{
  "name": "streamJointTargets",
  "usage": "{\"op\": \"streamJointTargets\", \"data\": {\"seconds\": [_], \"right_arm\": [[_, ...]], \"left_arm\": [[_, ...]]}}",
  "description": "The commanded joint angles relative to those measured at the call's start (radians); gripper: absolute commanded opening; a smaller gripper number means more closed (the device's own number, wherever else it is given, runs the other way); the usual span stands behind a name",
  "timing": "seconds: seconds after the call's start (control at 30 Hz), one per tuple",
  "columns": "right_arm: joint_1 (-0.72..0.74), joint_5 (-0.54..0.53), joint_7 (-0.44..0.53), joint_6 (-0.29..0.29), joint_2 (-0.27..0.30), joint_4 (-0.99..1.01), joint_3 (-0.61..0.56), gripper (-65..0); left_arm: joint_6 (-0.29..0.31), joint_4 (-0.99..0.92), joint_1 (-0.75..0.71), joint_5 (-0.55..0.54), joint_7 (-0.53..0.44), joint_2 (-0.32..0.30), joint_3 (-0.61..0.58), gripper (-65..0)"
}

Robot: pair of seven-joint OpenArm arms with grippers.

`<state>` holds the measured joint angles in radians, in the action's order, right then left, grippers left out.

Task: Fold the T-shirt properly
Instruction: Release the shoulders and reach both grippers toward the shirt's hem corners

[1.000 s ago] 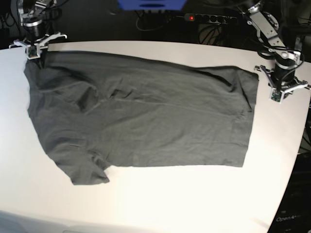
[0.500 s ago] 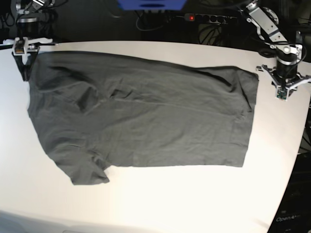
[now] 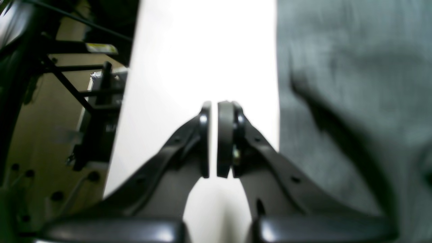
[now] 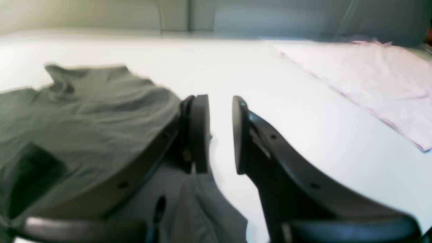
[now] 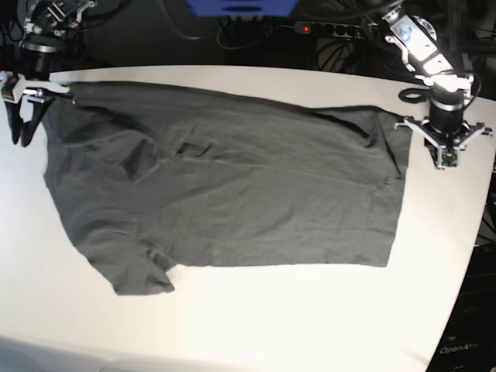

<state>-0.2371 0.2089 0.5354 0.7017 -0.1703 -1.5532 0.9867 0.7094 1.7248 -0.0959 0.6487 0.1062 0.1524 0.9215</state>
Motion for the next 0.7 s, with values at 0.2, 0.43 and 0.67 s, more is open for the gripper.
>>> {"op": "streamJointTargets", "data": {"seconds": [0.2,0.43,0.67], "right_arm": [[0.037,-0.156,-0.361,-0.004,0.013,-0.243,0.011,-52.8],[0.111,-0.038,-0.818,-0.004,0.039,-0.358,-0.122,-53.0],[0.276,0.191,-1.191,-0.004,0.228,-0.269,-0.481,-52.4]], "left_arm": [[-0.011,0.02,0.17,-0.033,0.211,-0.009,-0.022,-61.7],[-0.011,0.011,0.255,-0.022,0.445,-0.033,-0.181,-61.7],[-0.011,-0.067,0.361,-0.008,0.637,-0.081,-0.31,-61.7]]}}
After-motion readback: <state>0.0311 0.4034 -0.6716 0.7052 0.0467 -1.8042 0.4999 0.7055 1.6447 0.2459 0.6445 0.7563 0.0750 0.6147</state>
